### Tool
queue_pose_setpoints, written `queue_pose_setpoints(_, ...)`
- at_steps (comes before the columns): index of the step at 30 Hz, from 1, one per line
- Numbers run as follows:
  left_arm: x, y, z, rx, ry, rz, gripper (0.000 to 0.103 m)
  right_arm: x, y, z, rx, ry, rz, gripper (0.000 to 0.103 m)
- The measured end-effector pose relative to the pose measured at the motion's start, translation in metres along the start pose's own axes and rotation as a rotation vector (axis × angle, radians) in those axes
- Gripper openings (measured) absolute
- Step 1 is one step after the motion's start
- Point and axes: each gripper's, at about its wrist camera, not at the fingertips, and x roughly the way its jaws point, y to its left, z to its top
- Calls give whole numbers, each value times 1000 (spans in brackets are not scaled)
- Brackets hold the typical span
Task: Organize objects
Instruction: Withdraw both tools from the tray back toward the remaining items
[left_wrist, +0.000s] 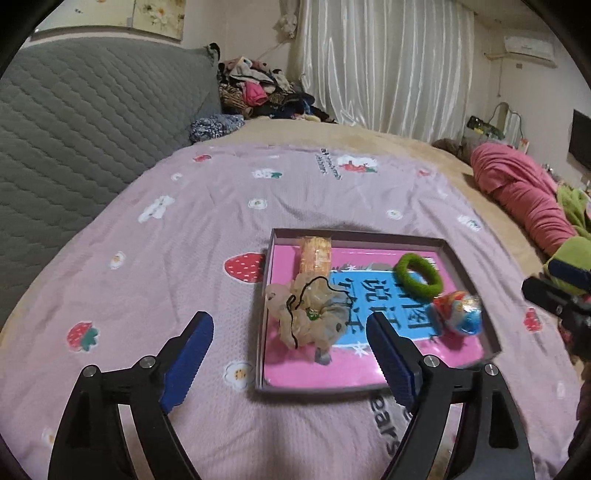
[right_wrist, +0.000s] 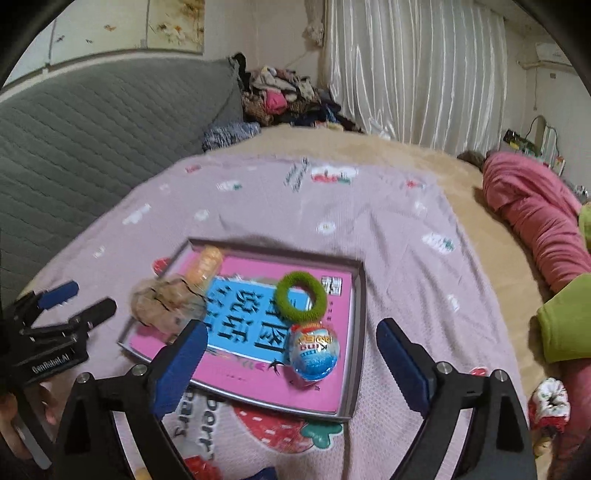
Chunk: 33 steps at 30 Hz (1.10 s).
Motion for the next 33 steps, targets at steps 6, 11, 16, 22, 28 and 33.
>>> queue_pose_setpoints(6,-51,-6,0,41,-23,10,86,-58,10,10,-4,-66,20,94)
queue_pose_setpoints(11,-89,-8,-4,59,-42,11,86,-90,15,7,1,-79,29,95)
queue_pose_setpoints(16,-117,-10,-12,69,-47,12,86,-118,25,-1,-31,-98,15,95)
queue_pose_setpoints(22,-142,-14,-27,94,-55,14,86,-145,30,-11,-43,-119,10,99)
queue_pose_setpoints(28,-157,-17,-42,118,-46,18,86,-166,29,-23,-33,-128,12,99)
queue_pose_setpoints(33,-161,-21,-56,137,-28,17,86,-176,29,-35,-52,-116,-2,99)
